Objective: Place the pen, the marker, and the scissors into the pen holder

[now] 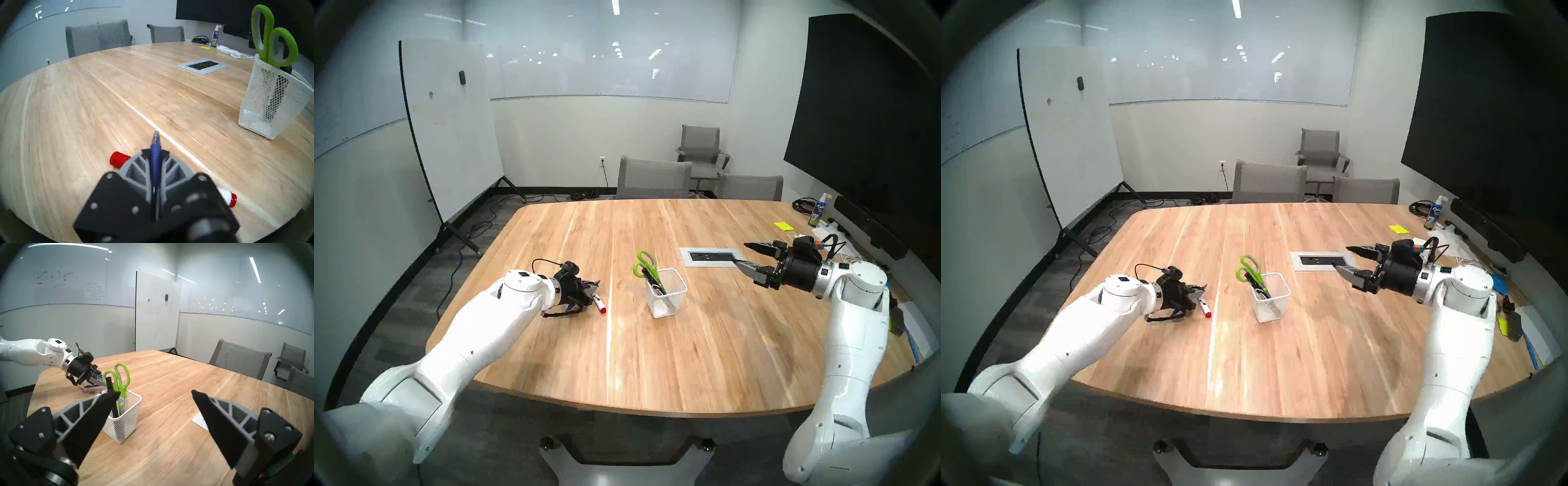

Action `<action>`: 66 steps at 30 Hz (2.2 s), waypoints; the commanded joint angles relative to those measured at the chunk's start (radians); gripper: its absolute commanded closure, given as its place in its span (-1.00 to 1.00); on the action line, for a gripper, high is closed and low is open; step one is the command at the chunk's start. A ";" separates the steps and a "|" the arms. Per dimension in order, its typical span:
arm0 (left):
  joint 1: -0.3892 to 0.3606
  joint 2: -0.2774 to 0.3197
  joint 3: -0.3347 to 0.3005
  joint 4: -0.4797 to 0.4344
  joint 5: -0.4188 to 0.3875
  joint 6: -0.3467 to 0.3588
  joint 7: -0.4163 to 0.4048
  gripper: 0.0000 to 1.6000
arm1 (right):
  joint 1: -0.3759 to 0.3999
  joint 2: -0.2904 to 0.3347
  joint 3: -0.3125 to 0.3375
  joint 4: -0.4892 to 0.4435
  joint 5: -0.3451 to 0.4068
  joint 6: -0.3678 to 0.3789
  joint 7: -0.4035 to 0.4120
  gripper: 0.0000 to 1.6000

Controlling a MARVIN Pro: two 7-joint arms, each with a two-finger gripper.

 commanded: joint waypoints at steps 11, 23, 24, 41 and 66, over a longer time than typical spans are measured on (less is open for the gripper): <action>0.078 0.076 -0.112 -0.238 -0.071 0.025 0.048 1.00 | 0.015 0.002 -0.003 -0.017 0.007 0.000 -0.001 -1.00; 0.157 0.102 -0.229 -0.374 -0.159 -0.007 0.069 1.00 | 0.015 0.002 -0.003 -0.017 0.007 -0.001 -0.001 -1.00; 0.166 0.102 -0.238 -0.384 -0.166 -0.012 0.073 1.00 | 0.015 0.002 -0.003 -0.017 0.007 0.000 -0.001 -1.00; 0.299 0.028 -0.355 -0.512 -0.327 -0.098 0.102 1.00 | 0.015 0.002 -0.002 -0.017 0.007 0.000 -0.001 -1.00; 0.305 -0.078 -0.306 -0.502 -0.366 -0.206 0.069 1.00 | 0.015 0.002 -0.002 -0.017 0.007 0.000 -0.001 -1.00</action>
